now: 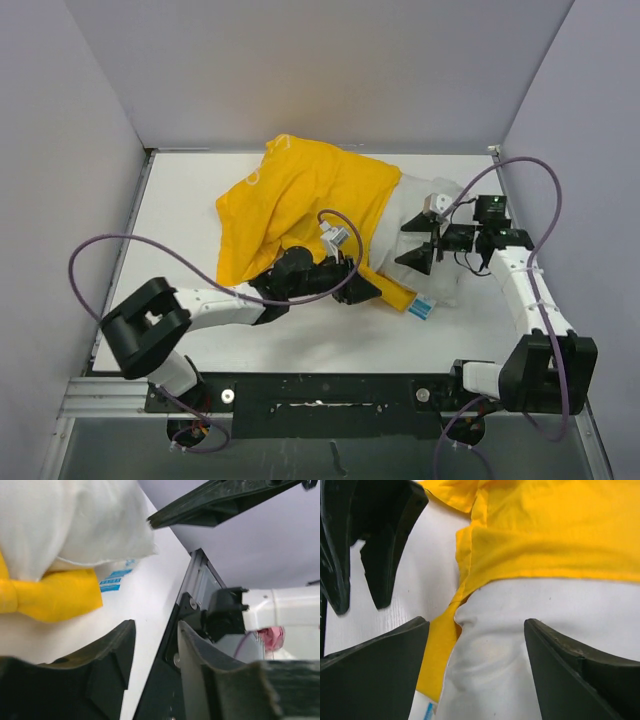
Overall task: Put the pillow into the pillowcase
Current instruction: Stuff the pillow into the pillowcase.
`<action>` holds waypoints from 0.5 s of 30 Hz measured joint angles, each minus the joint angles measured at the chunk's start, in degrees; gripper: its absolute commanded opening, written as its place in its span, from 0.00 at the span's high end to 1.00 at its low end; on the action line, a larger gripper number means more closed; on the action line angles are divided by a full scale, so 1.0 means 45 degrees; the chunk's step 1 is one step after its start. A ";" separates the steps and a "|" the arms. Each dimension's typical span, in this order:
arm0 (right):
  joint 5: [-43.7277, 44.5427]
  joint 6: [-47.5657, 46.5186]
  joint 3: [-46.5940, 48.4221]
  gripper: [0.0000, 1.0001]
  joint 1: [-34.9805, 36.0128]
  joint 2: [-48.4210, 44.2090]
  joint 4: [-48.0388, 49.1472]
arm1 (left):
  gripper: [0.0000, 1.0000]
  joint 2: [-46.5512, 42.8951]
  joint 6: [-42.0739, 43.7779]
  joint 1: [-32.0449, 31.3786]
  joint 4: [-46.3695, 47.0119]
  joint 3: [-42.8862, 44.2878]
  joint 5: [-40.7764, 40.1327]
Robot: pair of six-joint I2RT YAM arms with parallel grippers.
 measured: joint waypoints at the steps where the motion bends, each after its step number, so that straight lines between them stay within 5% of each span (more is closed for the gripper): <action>1: -0.0233 -0.0947 0.0452 0.15 -0.0131 -0.0345 -0.0942 | 0.52 -0.0646 0.0291 -0.0010 -0.0466 -0.0121 0.0058; 4: -0.0724 -0.2123 0.1214 0.10 -0.0899 -0.1588 -0.2390 | 0.40 -0.3011 0.1404 0.0083 -0.2448 -0.0568 0.0034; 8: -0.0952 -0.1030 0.1190 0.07 -0.2633 -0.3138 -0.1894 | 0.39 -0.5489 0.2807 0.0549 -0.5586 -0.0039 -0.0418; 15: -0.0117 0.1350 0.0253 0.07 -0.2968 -0.2574 -0.0257 | 0.56 -0.3283 0.5134 0.1370 -1.0710 0.5945 -0.2254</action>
